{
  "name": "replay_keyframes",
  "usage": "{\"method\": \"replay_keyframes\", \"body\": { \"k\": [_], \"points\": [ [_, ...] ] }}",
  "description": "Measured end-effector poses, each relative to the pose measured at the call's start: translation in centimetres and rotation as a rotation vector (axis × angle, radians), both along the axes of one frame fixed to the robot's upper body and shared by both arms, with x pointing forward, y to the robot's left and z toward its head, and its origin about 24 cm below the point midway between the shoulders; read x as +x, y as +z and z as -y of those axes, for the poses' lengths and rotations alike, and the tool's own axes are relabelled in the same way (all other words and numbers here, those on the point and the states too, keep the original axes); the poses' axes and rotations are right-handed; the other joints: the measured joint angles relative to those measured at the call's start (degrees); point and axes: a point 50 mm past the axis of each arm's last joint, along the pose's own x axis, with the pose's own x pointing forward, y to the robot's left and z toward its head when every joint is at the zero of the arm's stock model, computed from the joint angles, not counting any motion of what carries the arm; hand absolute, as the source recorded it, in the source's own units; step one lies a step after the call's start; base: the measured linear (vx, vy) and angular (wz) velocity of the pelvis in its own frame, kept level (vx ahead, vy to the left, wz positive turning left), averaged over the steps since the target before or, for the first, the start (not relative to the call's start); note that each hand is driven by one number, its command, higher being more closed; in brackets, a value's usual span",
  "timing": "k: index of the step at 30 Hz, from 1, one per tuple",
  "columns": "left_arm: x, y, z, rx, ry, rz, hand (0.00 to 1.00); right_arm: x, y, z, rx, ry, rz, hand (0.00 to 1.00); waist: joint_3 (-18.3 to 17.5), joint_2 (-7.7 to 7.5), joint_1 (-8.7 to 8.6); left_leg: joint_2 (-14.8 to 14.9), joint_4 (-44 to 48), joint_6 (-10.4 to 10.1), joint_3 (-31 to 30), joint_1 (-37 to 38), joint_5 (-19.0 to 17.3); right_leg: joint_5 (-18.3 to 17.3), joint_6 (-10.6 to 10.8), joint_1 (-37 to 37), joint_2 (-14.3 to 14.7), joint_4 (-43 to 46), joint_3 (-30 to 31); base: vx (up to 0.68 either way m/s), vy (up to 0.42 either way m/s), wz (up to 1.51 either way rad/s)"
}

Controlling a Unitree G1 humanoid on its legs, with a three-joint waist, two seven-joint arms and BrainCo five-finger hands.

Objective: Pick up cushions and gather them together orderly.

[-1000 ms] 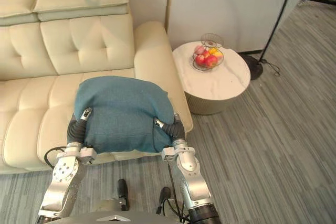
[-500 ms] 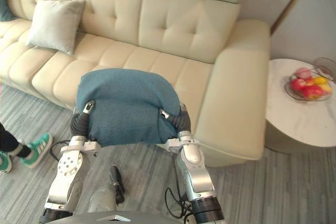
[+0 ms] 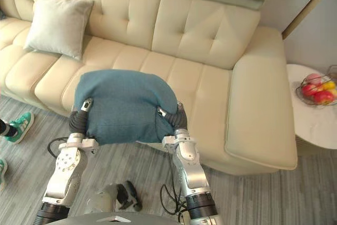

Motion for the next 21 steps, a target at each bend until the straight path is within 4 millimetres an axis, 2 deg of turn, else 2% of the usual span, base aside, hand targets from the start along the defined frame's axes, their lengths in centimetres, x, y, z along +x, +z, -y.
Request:
{"method": "replay_keyframes", "body": {
  "k": [1, 2, 3, 4, 5, 6, 8, 9, 10, 11, 13, 15, 16, 17, 19, 20, 21],
  "points": [
    [0.0, 0.0, 0.3, 0.0, -0.014, 0.002, 1.0, -0.1, -0.2, 0.3, 0.003, -0.009, -0.008, 1.0, 0.0, -0.01, -0.54, -1.9, -3.6, -0.1, -0.1, 2.5, 0.8, -2.0, -0.2, -2.1, 3.8, -0.2, -0.1, 0.18, 0.188, 0.24],
    [0.0, 0.1, 0.4, 0.0, -0.023, 0.005, 1.0, -0.2, -0.3, 0.4, 0.007, -0.01, -0.011, 1.0, 0.0, 0.01, -1.16, -3.1, -6.3, -0.4, -0.2, 4.2, 1.2, -2.2, -0.3, -4.2, 6.9, -1.7, -0.1, 0.15, 0.124, 0.23],
    [0.0, 0.1, 0.4, 0.001, -0.027, 0.006, 1.0, -0.3, -0.3, 0.4, 0.007, -0.011, -0.012, 1.0, 0.0, 0.08, -1.44, -3.4, -7.2, -0.4, -0.2, 4.8, 1.5, -1.8, -0.5, -5.1, 8.3, -2.4, 0.1, 0.21, 0.101, 0.29],
    [0.1, 0.1, 0.7, 0.002, -0.046, 0.007, 1.0, -0.4, -0.5, 0.8, 0.01, -0.02, -0.02, 1.0, 0.1, 0.46, -2.09, -3.9, -9.4, -0.2, -1.1, 6.6, 2.2, -0.2, -1.3, -6.9, 11.4, -4.7, 0.1, 0.19, 0.065, 0.23],
    [0.1, 0.1, 0.9, 0.002, -0.054, 0.007, 1.0, -0.5, -0.6, 1.0, 0.022, -0.023, -0.024, 1.0, 0.1, 0.48, -2.2, -4.2, -10.9, -0.6, -1.5, 8.1, 2.6, 1.5, -1.4, -7.9, 13.2, -7.2, -0.3, 0.26, 0.061, 0.22],
    [0.1, 0.2, 0.9, 0.002, -0.057, 0.007, 1.0, -0.5, -0.6, 1.0, 0.025, -0.024, -0.025, 1.0, 0.1, 0.46, -2.43, -4.4, -11.3, -0.8, -1.9, 8.7, 2.7, 2.5, -1.6, -8.3, 13.8, -8.4, -0.4, 0.21, 0.023, 0.18],
    [0.2, 0.2, 1.2, 0.005, -0.068, 0.009, 1.0, -0.6, -0.6, 1.2, 0.027, -0.032, -0.024, 1.0, 0.0, 0.33, -3.88, -6.0, -13.1, -1.2, -3.6, 11.0, 2.9, 7.4, -2.6, -9.8, 15.3, -12.5, -0.5, 0.29, -0.01, 0.43],
    [0.3, 0.2, 1.4, 0.008, -0.08, 0.01, 1.0, -0.7, -0.8, 1.4, 0.028, -0.04, -0.028, 1.0, -0.1, 0.23, -4.55, -7.2, -14.1, -1.4, -5.1, 12.5, 2.8, 12.1, -4.5, -9.4, 15.8, -15.7, -0.1, 0.38, -0.06, 0.67],
    [0.2, 0.2, 1.7, 0.006, -0.096, 0.008, 1.0, -1.1, -0.9, 1.8, 0.026, -0.051, -0.033, 1.0, 0.1, 0.6, -5.27, -8.0, -15.1, -1.9, -6.6, 14.3, 2.5, 16.5, -8.2, -7.9, 16.4, -17.6, 0.2, 0.39, -0.065, 0.51],
    [0.2, 0.0, 2.1, 0.001, -0.115, 0.001, 1.0, -1.3, -1.1, 2.3, 0.008, -0.056, -0.042, 1.0, -0.4, 2.78, -5.11, -6.9, -15.8, -2.6, -8.2, 15.2, 2.6, 16.4, -8.0, -5.8, 17.2, -19.1, -0.4, 0.4, -0.054, 0.29],
    [0.3, 0.0, 2.4, 0.002, -0.128, 0.001, 1.0, -1.5, -1.1, 2.5, 0.001, -0.06, -0.041, 1.0, -0.6, 3.21, -4.89, -6.3, -12.7, -4.5, -9.4, 14.9, 2.5, 14.8, -7.7, -4.6, 16.9, -18.8, -0.6, 0.32, -0.053, 0.1],
    [0.2, -0.8, 2.9, 0.0, -0.147, -0.034, 1.0, -2.2, -1.3, 3.2, -0.013, -0.078, -0.052, 1.0, -0.5, 3.13, -4.77, -4.4, -1.3, -6.9, -9.0, 12.8, 2.5, 13.3, -7.1, -0.6, 16.6, -20.0, -0.9, 0.3, -0.07, 0.09],
    [-0.3, -1.2, 2.9, -0.014, -0.141, -0.057, 1.0, -3.0, -1.0, 3.2, -0.009, -0.083, -0.04, 1.0, -0.4, 3.02, -3.82, 1.0, 16.6, -8.6, -5.9, 8.0, 3.4, 12.6, -6.7, 4.3, 17.2, -22.6, 0.6, 0.33, -0.018, -0.3],
    [-0.6, -1.3, 2.9, -0.02, -0.137, -0.06, 1.0, -3.4, -0.6, 3.1, -0.004, -0.085, -0.025, 1.0, -0.4, 3.04, -2.89, 4.6, 22.8, -7.7, -3.8, 6.4, 2.3, 11.9, -6.7, 6.0, 17.7, -23.3, 1.7, 0.36, 0.015, -0.55],
    [-1.2, -0.8, 2.8, -0.053, -0.138, -0.042, 1.0, -4.3, 1.0, 3.2, -0.004, -0.089, 0.041, 1.0, -0.6, 3.05, -1.62, 11.6, 26.9, -7.0, -3.1, 2.8, -0.5, 10.3, -6.3, 8.0, 17.7, -23.8, 4.9, 0.27, 0.058, -0.7],
    [-1.2, -0.7, 2.9, -0.056, -0.138, -0.034, 1.0, -4.3, 1.3, 3.2, -0.002, -0.089, 0.054, 1.0, -0.6, 3.06, -1.39, 12.3, 25.9, -7.0, -3.4, 1.7, -1.1, 10.1, -6.1, 8.2, 17.6, -24.1, 5.9, 0.25, 0.171, -0.81],
    [-1.1, -0.4, 3.0, -0.059, -0.145, -0.019, 1.0, -4.3, 1.5, 3.2, -0.002, -0.093, 0.07, 1.0, -0.9, 2.8, -1.16, 12.9, 19.9, -7.3, -5.7, 0.1, -2.0, 10.2, -5.5, 8.5, 16.6, -24.8, 8.3, 0.24, 0.247, -0.73]
  ]
}}
